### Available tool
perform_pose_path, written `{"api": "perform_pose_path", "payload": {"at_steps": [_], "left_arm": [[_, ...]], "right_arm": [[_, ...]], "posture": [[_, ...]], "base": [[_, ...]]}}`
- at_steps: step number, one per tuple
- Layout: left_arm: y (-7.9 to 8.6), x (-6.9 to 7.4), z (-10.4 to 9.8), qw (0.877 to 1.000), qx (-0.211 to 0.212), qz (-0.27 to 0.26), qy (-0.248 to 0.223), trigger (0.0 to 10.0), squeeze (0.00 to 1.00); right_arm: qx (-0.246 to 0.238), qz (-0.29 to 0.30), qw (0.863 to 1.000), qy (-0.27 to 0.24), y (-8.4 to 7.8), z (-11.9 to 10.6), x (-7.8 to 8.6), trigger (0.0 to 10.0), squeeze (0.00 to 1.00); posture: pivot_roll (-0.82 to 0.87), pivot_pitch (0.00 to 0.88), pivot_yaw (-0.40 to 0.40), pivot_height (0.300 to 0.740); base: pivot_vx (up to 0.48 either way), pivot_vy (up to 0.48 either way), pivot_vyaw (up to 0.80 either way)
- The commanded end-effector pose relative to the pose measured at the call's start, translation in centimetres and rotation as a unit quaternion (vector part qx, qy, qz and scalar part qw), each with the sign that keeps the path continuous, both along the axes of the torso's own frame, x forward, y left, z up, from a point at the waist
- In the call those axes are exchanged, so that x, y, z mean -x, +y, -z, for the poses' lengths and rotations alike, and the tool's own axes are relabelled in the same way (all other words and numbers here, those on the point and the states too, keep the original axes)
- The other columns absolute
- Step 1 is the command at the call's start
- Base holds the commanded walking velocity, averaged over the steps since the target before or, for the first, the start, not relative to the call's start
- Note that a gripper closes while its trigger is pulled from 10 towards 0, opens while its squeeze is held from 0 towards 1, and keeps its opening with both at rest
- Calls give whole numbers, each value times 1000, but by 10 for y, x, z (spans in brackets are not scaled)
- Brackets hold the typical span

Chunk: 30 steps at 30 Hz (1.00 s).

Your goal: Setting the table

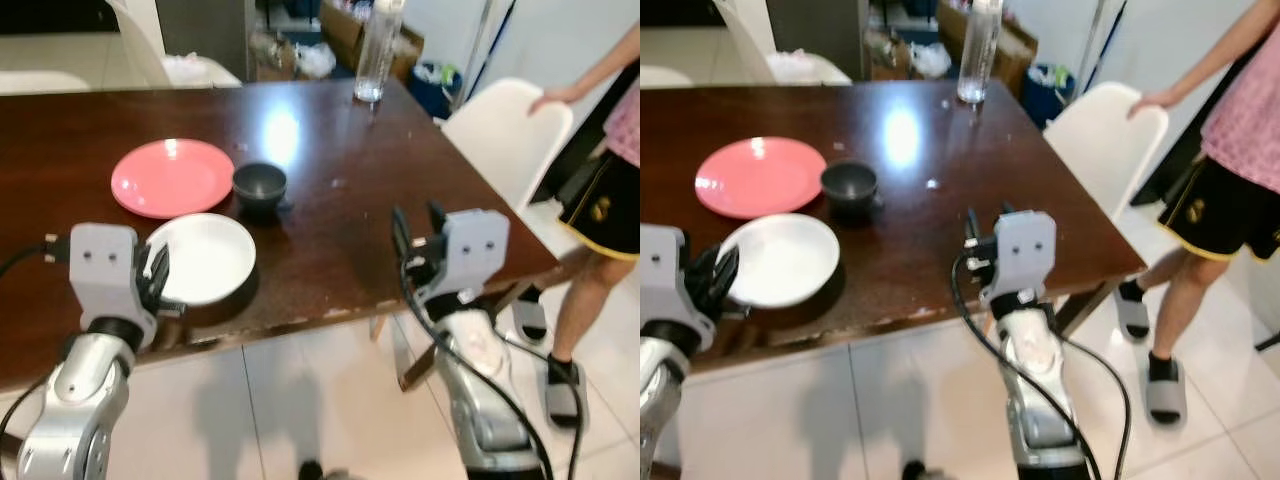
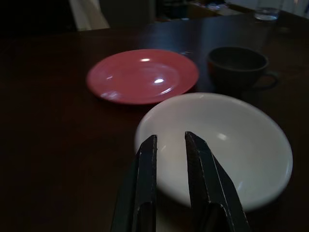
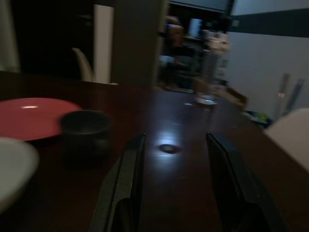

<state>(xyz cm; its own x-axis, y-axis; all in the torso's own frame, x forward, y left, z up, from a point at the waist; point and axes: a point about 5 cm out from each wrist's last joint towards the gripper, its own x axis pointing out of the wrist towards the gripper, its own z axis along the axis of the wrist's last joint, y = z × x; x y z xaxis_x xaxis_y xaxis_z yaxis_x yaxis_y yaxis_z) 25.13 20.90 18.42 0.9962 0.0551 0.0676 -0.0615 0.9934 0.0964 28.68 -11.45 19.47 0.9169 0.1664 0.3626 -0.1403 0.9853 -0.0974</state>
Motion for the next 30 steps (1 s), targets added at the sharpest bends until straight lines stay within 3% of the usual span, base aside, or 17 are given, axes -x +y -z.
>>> {"api": "perform_pose_path", "payload": {"at_steps": [1,6,30], "left_arm": [[0,2,4,1000,2,-1,6,10000,0],[-1,2,4,1000,0,0,6,10000,0],[-3,1,9,1000,2,3,14,10000,0]], "right_arm": [[2,9,1000,3,-5,2,0,10000,0],[1,9,1000,5,-5,3,0,10000,0],[-12,16,999,24,-8,7,-2,10000,0]], "posture": [[45,66,-2,740],[46,67,-2,740],[40,72,-6,740]], "base": [[-319,0,0],[0,0,0],[0,0,-795]]}}
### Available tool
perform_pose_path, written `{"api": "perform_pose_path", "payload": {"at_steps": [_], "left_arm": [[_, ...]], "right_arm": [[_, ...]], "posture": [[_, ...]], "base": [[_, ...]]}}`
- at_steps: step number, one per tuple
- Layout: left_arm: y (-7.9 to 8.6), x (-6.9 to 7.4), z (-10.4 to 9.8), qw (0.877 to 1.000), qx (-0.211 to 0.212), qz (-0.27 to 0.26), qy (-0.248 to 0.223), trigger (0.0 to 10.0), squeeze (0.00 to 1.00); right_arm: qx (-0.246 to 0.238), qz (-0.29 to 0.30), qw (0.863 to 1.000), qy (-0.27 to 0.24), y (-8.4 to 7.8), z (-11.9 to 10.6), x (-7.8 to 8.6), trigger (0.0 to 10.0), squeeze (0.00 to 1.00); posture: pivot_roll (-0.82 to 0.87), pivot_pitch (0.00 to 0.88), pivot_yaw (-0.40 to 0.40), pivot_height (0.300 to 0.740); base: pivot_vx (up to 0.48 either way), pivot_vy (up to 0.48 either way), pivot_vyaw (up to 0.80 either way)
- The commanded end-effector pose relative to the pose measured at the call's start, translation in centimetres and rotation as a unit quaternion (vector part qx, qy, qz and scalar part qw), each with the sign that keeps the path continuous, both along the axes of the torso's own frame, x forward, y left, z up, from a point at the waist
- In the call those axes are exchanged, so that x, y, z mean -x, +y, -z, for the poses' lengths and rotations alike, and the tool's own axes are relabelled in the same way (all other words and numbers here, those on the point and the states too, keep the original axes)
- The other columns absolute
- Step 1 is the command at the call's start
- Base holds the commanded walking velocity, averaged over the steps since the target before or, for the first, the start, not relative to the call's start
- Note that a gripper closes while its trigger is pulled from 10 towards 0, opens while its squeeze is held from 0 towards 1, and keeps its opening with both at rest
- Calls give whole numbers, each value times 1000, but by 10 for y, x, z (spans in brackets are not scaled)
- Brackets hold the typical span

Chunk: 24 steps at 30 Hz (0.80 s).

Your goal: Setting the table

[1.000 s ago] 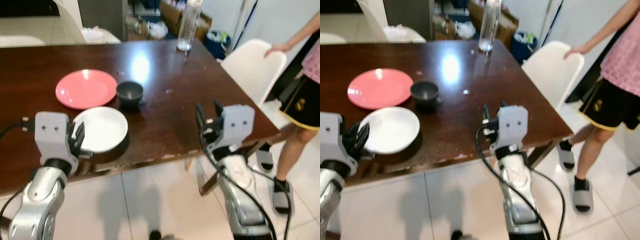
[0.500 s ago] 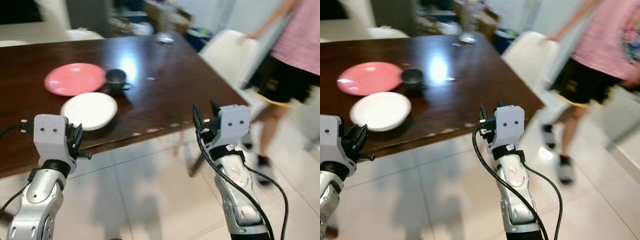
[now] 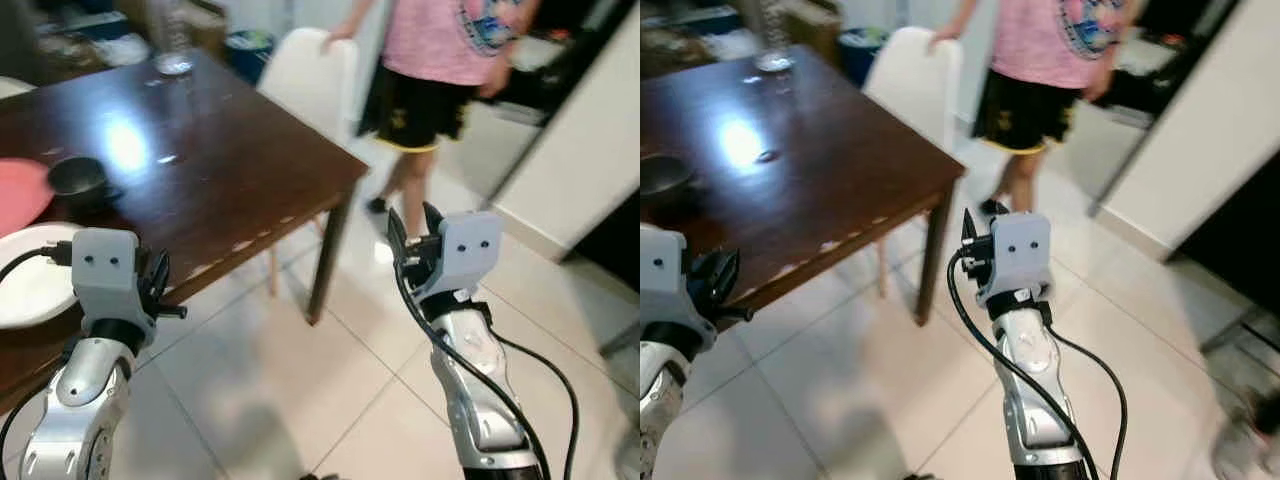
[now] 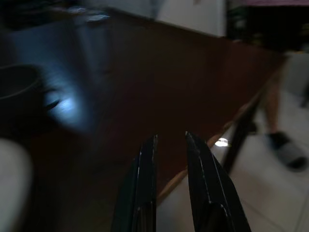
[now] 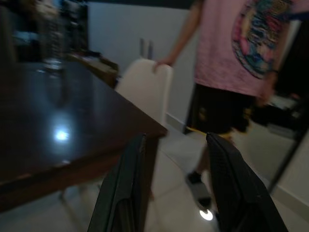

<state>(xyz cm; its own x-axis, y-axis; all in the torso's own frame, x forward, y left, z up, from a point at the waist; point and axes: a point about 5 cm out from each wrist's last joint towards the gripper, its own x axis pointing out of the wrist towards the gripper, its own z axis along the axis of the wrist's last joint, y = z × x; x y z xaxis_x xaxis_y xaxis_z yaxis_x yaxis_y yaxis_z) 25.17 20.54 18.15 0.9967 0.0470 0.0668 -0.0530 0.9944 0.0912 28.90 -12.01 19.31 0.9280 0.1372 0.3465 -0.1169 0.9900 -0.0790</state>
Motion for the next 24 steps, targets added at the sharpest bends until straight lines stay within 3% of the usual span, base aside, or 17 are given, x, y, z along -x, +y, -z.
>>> {"api": "perform_pose_path", "payload": {"at_steps": [1,12,16,19,21,22,24], "left_arm": [[1,1,6,1000,-1,-2,14,10000,0],[2,1,14,1000,1,-5,24,10000,0],[7,1,28,999,-1,-12,44,10000,0],[13,2,45,997,-15,-22,66,10000,0],[18,4,63,995,-19,-36,90,10000,0],[18,4,63,995,-19,-36,90,10000,0],[26,12,96,989,-30,-54,135,10000,0]], "right_arm": [[-4,3,1000,14,-3,5,0,10000,0],[-2,1,1000,19,-1,8,1,10000,0],[11,-1,999,32,-3,17,2,10000,0],[40,-9,997,70,-9,39,3,10000,0],[70,-6,990,125,-20,71,5,10000,0],[70,-6,990,125,-20,71,5,10000,0],[93,8,973,210,-39,116,14,10000,0]], "posture": [[40,72,-6,740],[40,73,-5,740],[39,74,-7,740],[39,74,-7,740],[25,74,-8,740],[25,74,-8,740],[25,74,-11,740]], "base": [[0,0,-800],[0,0,-800],[0,0,-800],[0,0,-800],[0,0,-800],[0,0,-800],[0,0,-800]]}}
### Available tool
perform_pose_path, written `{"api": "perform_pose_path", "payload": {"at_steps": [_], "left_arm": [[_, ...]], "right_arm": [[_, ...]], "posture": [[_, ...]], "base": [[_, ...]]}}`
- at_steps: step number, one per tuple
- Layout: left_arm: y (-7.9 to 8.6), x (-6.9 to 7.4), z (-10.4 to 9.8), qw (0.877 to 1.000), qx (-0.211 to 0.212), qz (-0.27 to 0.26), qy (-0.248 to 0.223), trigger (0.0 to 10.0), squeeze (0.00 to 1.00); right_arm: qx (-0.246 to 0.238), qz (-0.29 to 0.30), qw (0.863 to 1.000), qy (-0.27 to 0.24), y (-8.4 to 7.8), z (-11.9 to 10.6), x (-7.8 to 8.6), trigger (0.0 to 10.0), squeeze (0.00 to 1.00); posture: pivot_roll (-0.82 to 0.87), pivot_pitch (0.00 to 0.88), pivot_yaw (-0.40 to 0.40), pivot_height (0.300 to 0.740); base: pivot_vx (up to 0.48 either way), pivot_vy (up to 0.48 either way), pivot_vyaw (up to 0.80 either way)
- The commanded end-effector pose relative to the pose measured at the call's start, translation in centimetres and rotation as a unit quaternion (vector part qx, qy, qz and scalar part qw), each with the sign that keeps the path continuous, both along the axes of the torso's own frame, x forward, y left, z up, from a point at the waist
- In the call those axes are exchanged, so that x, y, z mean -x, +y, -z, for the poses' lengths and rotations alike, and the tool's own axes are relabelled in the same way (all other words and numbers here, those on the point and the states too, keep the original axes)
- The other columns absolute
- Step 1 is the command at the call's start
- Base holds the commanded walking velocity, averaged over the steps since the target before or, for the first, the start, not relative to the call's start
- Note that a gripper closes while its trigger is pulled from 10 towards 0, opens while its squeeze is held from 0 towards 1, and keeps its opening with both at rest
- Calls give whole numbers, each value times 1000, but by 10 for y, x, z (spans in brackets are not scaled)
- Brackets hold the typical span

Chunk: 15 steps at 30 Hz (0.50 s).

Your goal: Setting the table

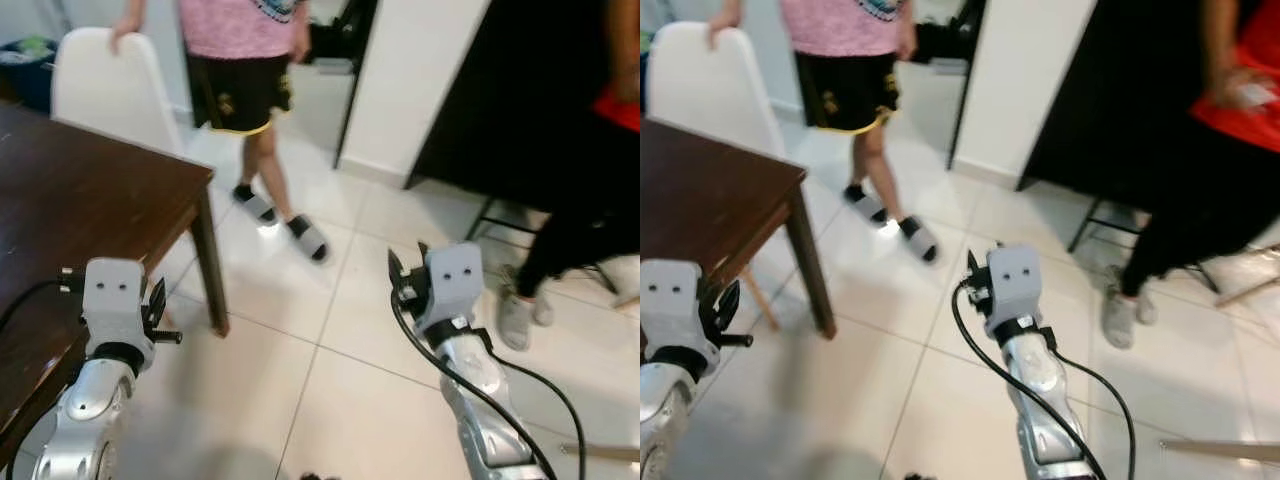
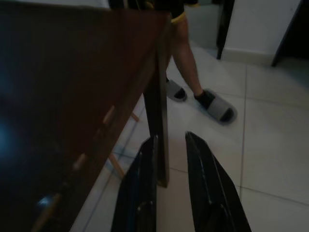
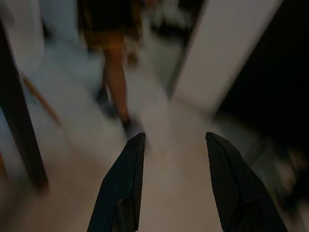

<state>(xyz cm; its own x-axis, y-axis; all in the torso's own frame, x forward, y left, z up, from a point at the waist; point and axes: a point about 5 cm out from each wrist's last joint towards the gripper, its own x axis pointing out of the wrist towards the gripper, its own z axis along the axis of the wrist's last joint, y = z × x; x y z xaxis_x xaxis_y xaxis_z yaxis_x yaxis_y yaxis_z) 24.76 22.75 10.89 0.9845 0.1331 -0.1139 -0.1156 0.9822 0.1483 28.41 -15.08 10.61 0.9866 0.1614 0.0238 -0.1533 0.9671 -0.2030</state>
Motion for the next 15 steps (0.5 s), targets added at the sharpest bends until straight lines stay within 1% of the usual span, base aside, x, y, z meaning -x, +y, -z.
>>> {"api": "perform_pose_path", "payload": {"at_steps": [1,2,3,4,5,6,7,8,9,10,12,14,15], "left_arm": [[4,8,24,999,-8,-11,42,10000,0],[7,12,37,998,-3,-19,63,10000,0],[10,19,61,994,8,-30,103,10000,0],[10,19,61,994,8,-30,103,10000,0],[11,23,71,992,12,-32,119,10000,0],[12,30,95,986,25,-39,163,10000,0],[12,30,95,986,25,-39,163,10000,0],[11,33,104,982,37,-42,180,10000,0],[9,37,115,977,54,-46,200,10000,0],[9,37,115,977,54,-46,200,10000,0],[8,36,118,978,48,-38,198,10000,0],[6,34,117,981,39,-25,190,10000,0],[6,33,117,982,36,-20,187,10000,0]], "right_arm": [[10,7,998,58,-8,29,9,10000,0],[20,16,996,86,-14,44,13,10000,0],[22,22,990,141,-22,69,21,10000,0],[22,22,990,141,-22,69,21,10000,0],[18,22,986,166,-24,79,25,10000,0],[6,36,971,235,-30,106,37,10000,0],[6,36,971,235,-30,106,37,10000,0],[2,53,966,255,-34,115,42,10000,0],[-7,76,957,281,-40,126,49,10000,0],[-7,76,957,281,-40,126,49,10000,0],[-51,113,947,296,-44,133,53,10000,0],[-89,137,941,297,-46,135,53,10000,0],[-100,143,940,295,-46,135,52,10000,0]], "posture": [[25,74,-11,740],[19,73,-11,740],[25,74,-17,740],[25,74,-17,740],[25,74,-17,740],[19,71,-21,740],[19,71,-21,740],[19,71,-21,740],[21,67,-20,740],[21,67,-20,740],[19,63,-13,740],[15,61,-6,740],[15,61,-6,740]], "base": [[0,0,-800],[0,0,-788],[0,0,-781],[0,0,-781],[0,0,-781],[0,0,-781],[0,0,-781],[0,0,-781],[0,0,-781],[0,0,-781],[0,0,-781],[0,0,-781],[0,0,-781]]}}
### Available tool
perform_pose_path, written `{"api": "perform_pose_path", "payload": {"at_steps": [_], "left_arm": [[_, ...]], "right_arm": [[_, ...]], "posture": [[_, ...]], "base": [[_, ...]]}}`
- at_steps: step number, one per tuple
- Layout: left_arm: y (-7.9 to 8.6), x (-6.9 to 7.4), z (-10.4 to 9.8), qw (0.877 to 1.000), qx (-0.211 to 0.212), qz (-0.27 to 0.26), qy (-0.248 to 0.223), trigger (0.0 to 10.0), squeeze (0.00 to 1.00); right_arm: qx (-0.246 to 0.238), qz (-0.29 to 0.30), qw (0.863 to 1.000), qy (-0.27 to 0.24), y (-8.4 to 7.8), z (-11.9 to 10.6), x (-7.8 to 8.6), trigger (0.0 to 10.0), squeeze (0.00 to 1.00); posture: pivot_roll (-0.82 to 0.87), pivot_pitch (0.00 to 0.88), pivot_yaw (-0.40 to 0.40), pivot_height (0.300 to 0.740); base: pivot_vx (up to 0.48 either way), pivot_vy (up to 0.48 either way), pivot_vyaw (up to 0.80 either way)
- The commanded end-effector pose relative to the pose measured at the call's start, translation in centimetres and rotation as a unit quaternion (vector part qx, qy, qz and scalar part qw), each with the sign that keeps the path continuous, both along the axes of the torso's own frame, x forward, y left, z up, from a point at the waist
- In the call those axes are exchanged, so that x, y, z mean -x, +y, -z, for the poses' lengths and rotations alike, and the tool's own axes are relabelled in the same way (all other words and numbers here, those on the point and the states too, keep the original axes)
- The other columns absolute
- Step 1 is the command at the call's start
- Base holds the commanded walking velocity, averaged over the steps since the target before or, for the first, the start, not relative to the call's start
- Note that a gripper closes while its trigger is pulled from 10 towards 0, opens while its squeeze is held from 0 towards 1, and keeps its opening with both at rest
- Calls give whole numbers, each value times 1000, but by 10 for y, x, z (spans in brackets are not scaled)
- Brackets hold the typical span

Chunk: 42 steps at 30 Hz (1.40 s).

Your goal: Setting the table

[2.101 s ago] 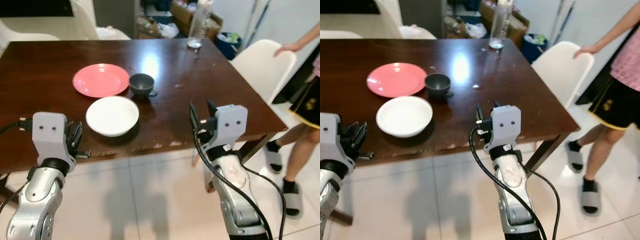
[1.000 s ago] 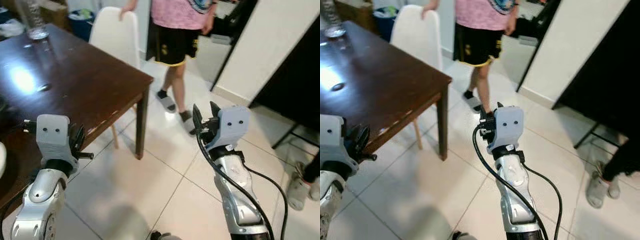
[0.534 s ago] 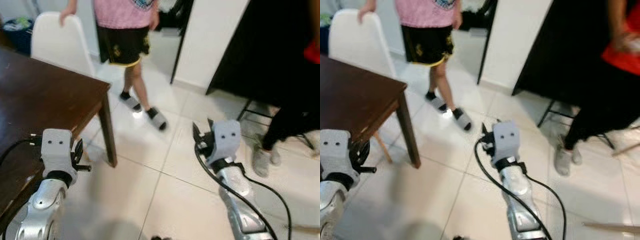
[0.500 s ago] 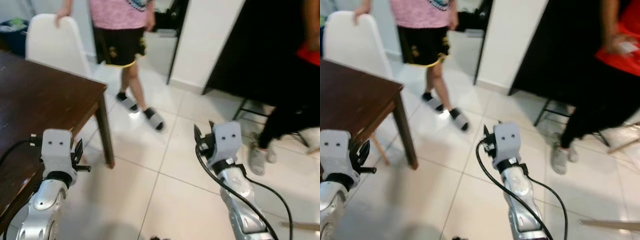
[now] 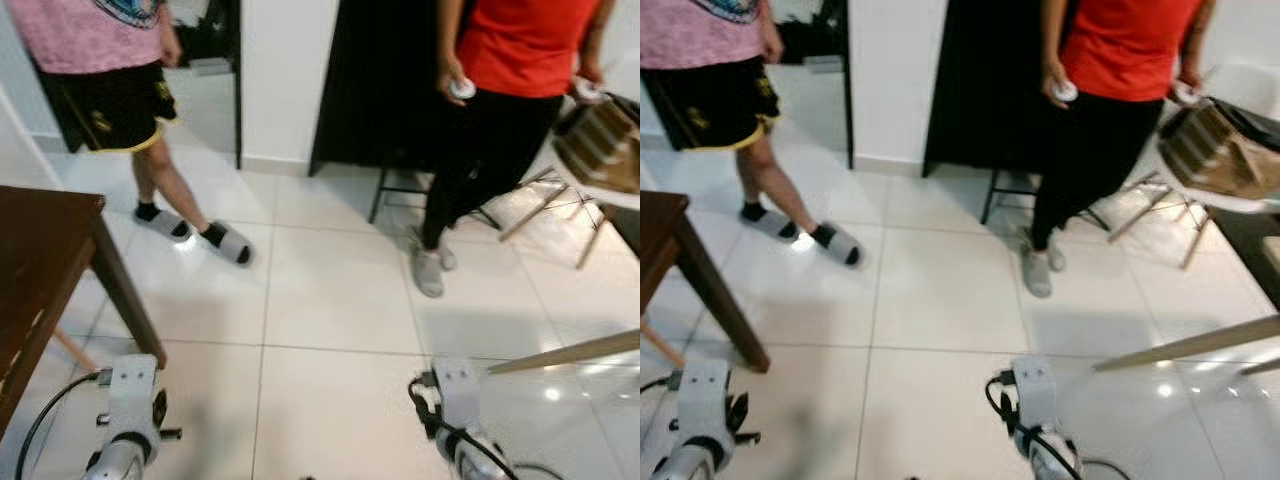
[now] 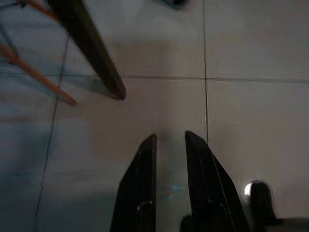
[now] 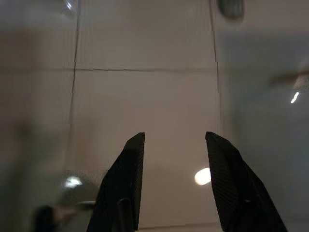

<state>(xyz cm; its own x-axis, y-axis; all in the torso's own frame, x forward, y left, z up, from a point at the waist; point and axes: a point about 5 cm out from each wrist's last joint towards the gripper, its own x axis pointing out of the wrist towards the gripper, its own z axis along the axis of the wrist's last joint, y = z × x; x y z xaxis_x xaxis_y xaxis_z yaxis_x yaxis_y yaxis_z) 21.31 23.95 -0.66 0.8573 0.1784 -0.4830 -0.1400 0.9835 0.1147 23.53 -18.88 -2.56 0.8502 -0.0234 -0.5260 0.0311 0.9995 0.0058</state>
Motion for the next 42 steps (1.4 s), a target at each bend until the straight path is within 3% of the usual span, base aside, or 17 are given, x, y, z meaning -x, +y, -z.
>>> {"api": "perform_pose_path", "payload": {"at_steps": [1,10,16,42], "left_arm": [[-6,-2,1,1000,-4,23,-5,10000,0],[-4,-15,0,999,-18,47,-18,10000,0],[-1,-30,-8,997,-24,66,-37,10000,0],[-3,-37,-10,995,-19,82,-48,10000,0]], "right_arm": [[-19,40,999,4,-9,2,3,10000,0],[-34,76,996,-9,-13,3,-4,10000,0],[-49,89,995,-16,-6,4,-10,10000,0],[-49,96,994,-35,-4,2,-15,10000,0]], "posture": [[14,59,-3,740],[14,34,50,740],[25,16,90,740],[35,21,96,740]], "base": [[0,0,-781],[0,0,-781],[0,0,-781],[0,0,-781]]}}
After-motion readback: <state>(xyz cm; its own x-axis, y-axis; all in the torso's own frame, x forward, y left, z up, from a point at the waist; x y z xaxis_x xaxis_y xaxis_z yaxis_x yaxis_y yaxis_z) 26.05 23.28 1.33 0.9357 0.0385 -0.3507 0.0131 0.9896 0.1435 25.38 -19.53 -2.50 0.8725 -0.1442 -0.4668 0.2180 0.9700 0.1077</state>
